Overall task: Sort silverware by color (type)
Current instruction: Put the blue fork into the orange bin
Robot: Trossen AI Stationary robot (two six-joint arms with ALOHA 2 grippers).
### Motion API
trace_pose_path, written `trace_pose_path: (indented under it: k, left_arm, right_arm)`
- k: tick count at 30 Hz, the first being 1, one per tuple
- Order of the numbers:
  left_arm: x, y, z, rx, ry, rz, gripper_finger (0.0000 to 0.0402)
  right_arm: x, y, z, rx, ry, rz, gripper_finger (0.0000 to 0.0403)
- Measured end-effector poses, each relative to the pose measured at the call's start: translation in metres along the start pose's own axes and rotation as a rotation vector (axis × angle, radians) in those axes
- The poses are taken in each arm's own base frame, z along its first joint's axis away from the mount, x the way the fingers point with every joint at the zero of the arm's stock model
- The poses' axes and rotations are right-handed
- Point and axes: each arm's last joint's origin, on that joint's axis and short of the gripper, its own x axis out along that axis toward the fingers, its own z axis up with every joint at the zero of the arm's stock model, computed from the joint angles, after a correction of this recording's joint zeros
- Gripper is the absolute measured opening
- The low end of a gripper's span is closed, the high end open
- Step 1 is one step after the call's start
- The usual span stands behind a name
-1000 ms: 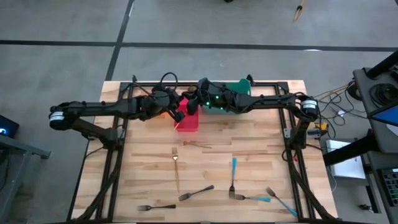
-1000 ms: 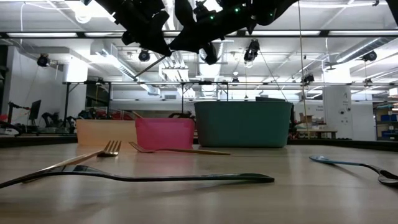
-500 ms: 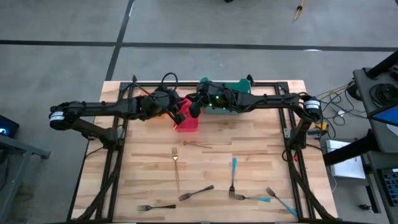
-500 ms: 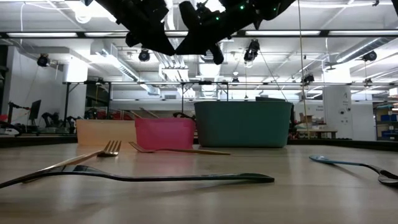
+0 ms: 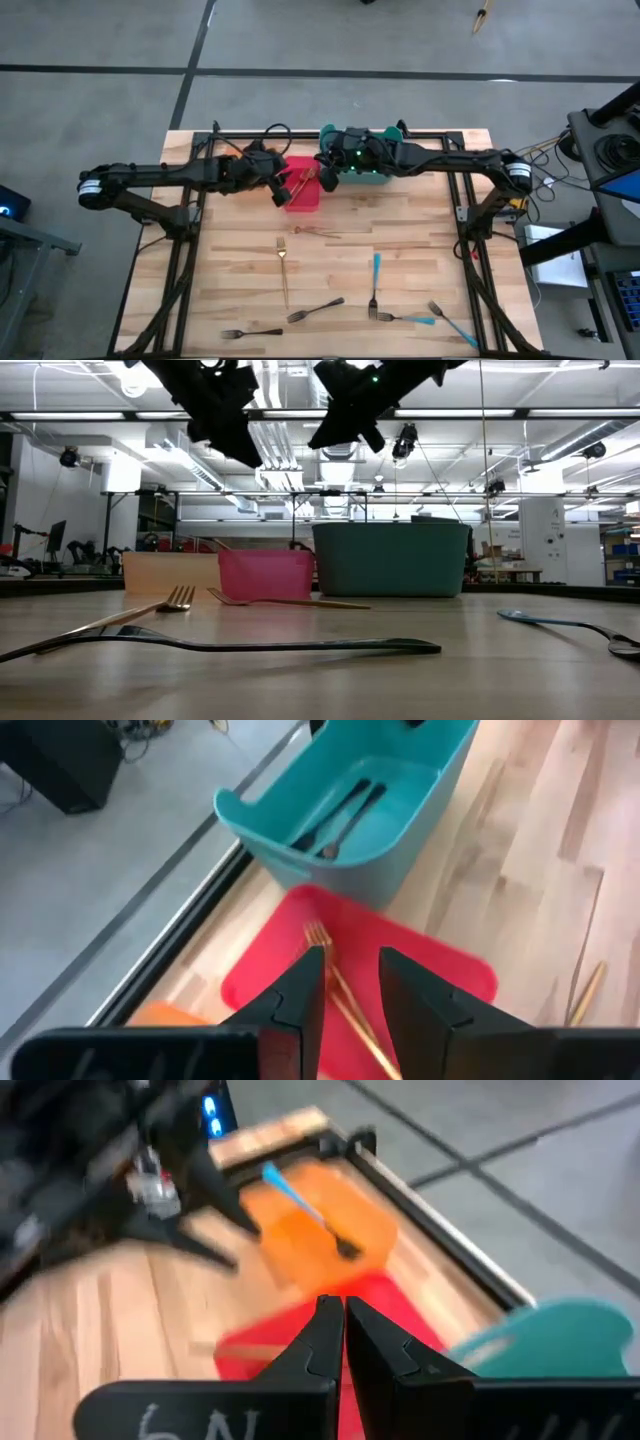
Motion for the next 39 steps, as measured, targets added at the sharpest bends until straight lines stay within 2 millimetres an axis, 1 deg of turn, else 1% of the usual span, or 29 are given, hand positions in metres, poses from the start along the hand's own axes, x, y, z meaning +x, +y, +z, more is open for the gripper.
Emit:
trace_pose_path:
  k: [8, 14, 17, 21, 26, 33, 39]
  left_arm:
    - [0.001, 0.0, -0.007, 0.011, 0.064, 0.007, 0.0079]
    - [0.007, -0.003, -0.009, -0.04, 0.09, -0.023, 0.0079]
    - [0.009, -0.006, -0.01, -0.087, 0.105, -0.058, 0.0079]
    - [0.009, -0.011, -0.011, -0.114, 0.128, -0.143, 0.0079]
    - [0.004, -0.023, -0.012, -0.14, 0.13, -0.183, 0.0079]
    - [-0.014, -0.058, -0.019, -0.033, 0.117, -0.295, 0.0079]
    - [-0.03, -0.081, -0.025, 0.084, 0.096, -0.376, 0.0079]
  right_arm:
    - [-0.003, -0.003, -0.019, -0.007, 0.197, -0.039, 0.0008]
    - [-0.007, -0.004, -0.032, 0.012, 0.334, -0.07, 0.0008]
    - [-0.011, 0.001, -0.04, 0.035, 0.405, -0.081, 0.0008]
    - [-0.017, 0.017, -0.051, 0.025, 0.486, -0.068, 0.0008]
    - [-0.027, 0.045, -0.06, -0.003, 0.52, -0.019, 0.0008]
    - [-0.041, 0.082, -0.071, -0.042, 0.539, 0.057, 0.0008]
    - [-0.049, 0.096, -0.079, -0.051, 0.569, 0.078, 0.0008]
